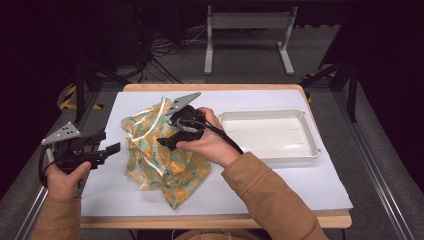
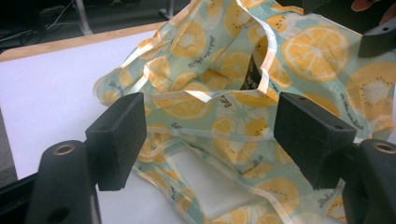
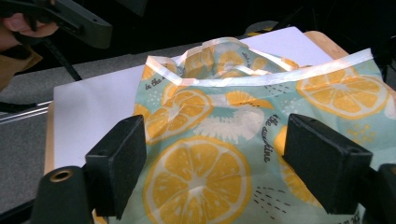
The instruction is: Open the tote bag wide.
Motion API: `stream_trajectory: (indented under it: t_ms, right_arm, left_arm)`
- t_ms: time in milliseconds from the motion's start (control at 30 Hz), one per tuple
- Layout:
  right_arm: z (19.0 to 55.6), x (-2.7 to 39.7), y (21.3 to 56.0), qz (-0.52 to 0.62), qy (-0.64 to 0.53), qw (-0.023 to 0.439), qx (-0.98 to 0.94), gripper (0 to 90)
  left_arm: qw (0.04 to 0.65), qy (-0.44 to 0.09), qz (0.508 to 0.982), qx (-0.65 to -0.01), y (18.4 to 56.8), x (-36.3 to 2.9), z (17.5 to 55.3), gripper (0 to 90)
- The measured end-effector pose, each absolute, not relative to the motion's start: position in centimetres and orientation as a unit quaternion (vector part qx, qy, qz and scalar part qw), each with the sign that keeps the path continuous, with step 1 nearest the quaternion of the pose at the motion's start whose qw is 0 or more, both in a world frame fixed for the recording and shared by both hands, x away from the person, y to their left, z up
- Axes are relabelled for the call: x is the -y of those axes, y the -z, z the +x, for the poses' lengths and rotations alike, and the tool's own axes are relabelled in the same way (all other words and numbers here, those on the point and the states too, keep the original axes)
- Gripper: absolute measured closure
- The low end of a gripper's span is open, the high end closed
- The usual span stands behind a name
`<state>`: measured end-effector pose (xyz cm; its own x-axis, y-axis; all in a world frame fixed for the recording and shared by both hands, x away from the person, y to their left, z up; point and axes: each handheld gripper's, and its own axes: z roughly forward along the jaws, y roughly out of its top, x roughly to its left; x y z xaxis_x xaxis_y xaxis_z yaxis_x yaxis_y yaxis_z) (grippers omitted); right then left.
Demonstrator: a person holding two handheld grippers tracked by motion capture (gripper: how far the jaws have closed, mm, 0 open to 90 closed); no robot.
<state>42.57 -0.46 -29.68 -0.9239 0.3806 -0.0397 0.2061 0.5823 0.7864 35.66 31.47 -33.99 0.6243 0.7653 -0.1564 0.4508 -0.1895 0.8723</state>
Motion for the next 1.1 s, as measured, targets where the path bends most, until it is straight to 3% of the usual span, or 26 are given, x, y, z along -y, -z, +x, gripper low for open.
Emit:
stream_trajectory:
  t_ms: [133,300,400,433,533,600,933,1100]
  right_arm:
    - [42.49,0.29,29.76,0.162,-0.421,0.119,-0.884,24.5]
    - [42.32,0.26,29.64,0.155,-0.411,0.146,-0.887,39.2]
    - [42.23,0.28,29.55,0.149,-0.402,0.173,-0.887,54.7]
    - [42.23,0.28,29.55,0.149,-0.402,0.173,-0.887,54.7]
    - [42.15,0.36,29.39,0.146,-0.398,0.172,-0.889,78.9]
    - [42.16,0.37,29.45,0.144,-0.398,0.167,-0.891,89.4]
    - [41.91,0.32,29.27,0.133,-0.409,0.148,-0.890,90.0]
    - [41.73,-0.05,29.07,0.129,-0.423,0.114,-0.889,67.6]
  left_arm:
    - [0.493,-0.159,0.754,-0.403,33.99,-31.47,35.64,26.1]
    - [0.492,-0.160,0.755,-0.403,34.00,-31.48,35.67,26.0]
    - [0.492,-0.159,0.755,-0.404,34.02,-31.42,35.66,25.8]
    - [0.492,-0.159,0.755,-0.404,34.02,-31.42,35.66,25.7]
    - [0.492,-0.160,0.755,-0.403,34.03,-31.43,35.69,25.6]
    - [0.492,-0.159,0.755,-0.403,34.03,-31.41,35.67,25.6]
    - [0.491,-0.157,0.754,-0.406,34.25,-31.53,35.85,25.4]
    - [0.491,-0.157,0.754,-0.408,34.26,-31.53,35.79,25.5]
